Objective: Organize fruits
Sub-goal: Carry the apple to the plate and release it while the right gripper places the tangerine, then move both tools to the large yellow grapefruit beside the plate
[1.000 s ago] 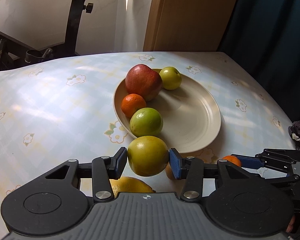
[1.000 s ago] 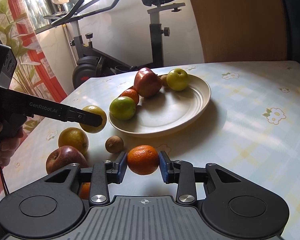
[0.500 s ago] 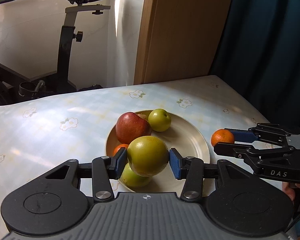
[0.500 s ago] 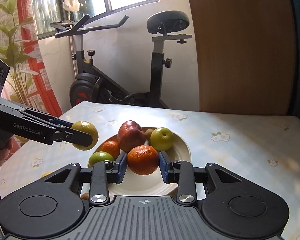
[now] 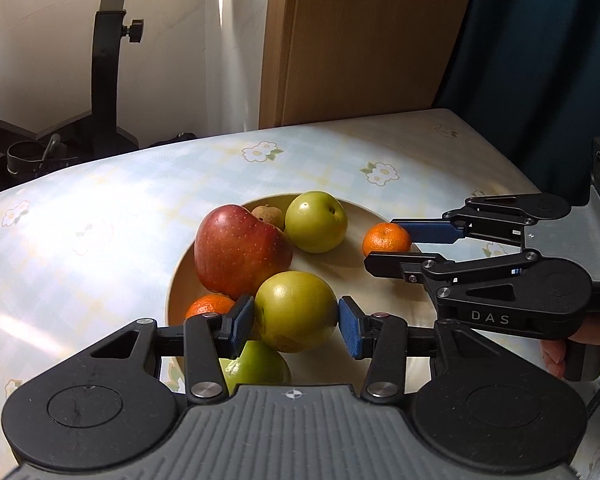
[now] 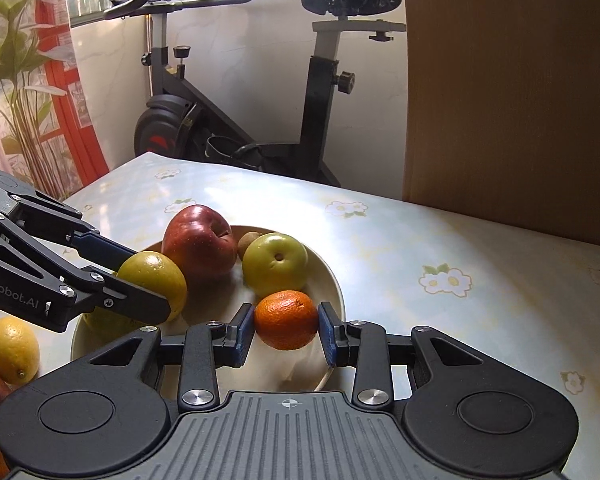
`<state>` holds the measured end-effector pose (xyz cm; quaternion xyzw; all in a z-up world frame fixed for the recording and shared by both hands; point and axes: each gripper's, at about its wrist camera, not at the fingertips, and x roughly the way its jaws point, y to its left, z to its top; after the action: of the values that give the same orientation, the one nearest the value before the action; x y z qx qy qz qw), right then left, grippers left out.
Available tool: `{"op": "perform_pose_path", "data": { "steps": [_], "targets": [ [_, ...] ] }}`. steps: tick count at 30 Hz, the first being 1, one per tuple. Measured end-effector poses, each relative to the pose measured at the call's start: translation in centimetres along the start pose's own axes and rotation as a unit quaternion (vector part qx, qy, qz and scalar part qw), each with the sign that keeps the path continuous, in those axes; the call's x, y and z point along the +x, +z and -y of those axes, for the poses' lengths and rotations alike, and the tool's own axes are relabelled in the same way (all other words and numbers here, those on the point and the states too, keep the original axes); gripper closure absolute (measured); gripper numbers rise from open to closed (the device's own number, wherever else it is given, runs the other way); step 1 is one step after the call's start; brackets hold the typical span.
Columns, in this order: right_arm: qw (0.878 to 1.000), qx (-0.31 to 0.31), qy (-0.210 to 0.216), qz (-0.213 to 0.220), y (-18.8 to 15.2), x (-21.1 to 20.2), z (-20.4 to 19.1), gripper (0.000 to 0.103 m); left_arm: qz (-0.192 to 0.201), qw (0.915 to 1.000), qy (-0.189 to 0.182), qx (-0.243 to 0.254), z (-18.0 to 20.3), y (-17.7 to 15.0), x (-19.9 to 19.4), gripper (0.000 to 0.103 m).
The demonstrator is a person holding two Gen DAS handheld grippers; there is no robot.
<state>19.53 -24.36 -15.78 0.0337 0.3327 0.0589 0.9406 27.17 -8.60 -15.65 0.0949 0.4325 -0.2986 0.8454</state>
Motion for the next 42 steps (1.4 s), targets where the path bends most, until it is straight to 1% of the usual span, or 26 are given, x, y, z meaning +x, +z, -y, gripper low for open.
{"op": "perform_pose_path", "data": {
  "steps": [6,8,15,18,21,25,27,29,34,40,42],
  "targets": [
    [1.000,-0.004,0.002,0.000,0.1,1.1,0.4,0.071,-0.019,0.9998,0.005,0.007,0.2,0.1,1.1,0.054],
    [1.000,-0.003,0.003,0.001,0.0,1.2,0.3,0.071,-0.019,0.9998,0.004,0.005,0.2,0.1,1.3,0.054],
    [1.000,0.005,0.002,0.015,0.1,0.0,0.4,0.067,-0.024,0.9997,0.003,0.000,0.1,0.7,1.4,0.054],
    [1.000,0.011,0.000,0.022,0.0,-1.0,0.3,0.067,-0.011,0.9998,-0.002,-0.014,-0.3,0.8,0.7,0.054],
    [0.999,0.024,-0.003,0.027,0.0,-2.0,0.1,0.067,0.001,0.9997,-0.017,-0.020,-0.6,0.9,-0.5,0.054],
    [0.998,0.043,-0.004,0.034,-0.1,-3.6,-0.4,0.067,0.026,0.9991,-0.024,-0.022,-1.3,0.7,-3.0,0.054],
    [0.998,0.050,-0.001,0.035,-0.2,-4.2,-0.8,0.066,0.038,0.9987,-0.022,-0.024,-1.9,0.3,-4.4,0.054],
    [0.998,0.052,0.001,0.035,-0.4,-4.9,-1.5,0.066,0.048,0.9983,-0.016,-0.029,-2.7,-0.3,-5.8,0.054],
    [0.998,0.047,0.014,0.026,-0.6,-5.9,-4.0,0.066,0.059,0.9972,0.002,-0.046,-4.9,-2.5,-8.3,0.054],
    [0.999,0.026,0.036,0.010,-0.4,-6.4,-8.0,0.064,0.046,0.9978,0.024,-0.041,-7.1,-4.6,-9.6,0.054],
    [0.999,0.020,0.046,0.001,-0.5,-6.4,-9.6,0.064,0.046,0.9979,0.023,-0.040,-7.5,-5.4,-9.9,0.054]
  ]
}}
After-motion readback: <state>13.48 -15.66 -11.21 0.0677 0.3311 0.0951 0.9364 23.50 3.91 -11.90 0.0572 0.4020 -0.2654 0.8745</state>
